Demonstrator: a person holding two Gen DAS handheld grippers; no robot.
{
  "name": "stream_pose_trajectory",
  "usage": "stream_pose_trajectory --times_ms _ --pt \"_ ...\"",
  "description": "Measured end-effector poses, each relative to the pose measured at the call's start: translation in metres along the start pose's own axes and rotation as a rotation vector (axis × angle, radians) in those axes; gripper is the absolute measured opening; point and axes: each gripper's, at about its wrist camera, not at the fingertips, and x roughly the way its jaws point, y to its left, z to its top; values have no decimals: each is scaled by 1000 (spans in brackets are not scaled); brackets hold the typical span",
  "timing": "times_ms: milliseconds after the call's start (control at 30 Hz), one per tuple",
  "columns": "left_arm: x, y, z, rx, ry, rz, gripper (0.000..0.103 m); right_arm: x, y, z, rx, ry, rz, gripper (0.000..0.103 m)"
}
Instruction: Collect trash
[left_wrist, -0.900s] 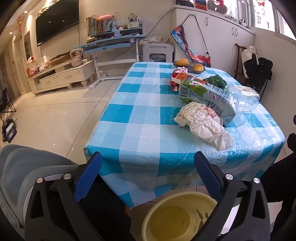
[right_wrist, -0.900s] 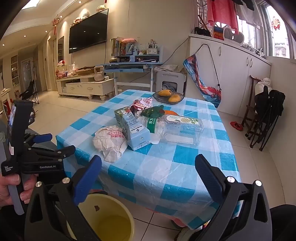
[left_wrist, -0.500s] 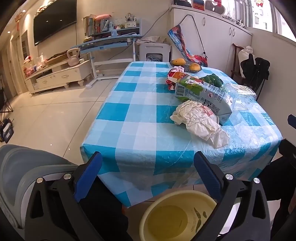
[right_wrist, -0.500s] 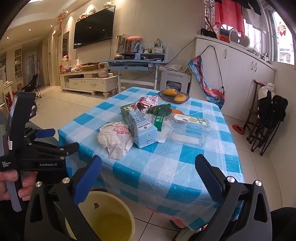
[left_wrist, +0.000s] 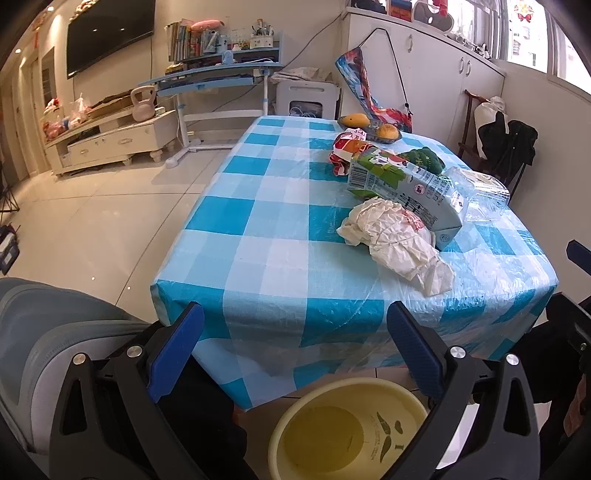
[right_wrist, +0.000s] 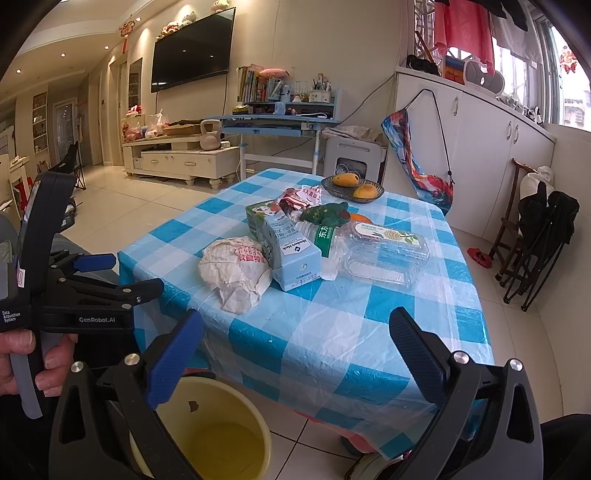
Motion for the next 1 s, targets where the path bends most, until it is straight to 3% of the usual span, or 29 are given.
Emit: stream_pose_trajectory --times_ms 1000 --pt "-1 4 1 -20 -8 -28 96 7 4 -2 -1 25 25 97"
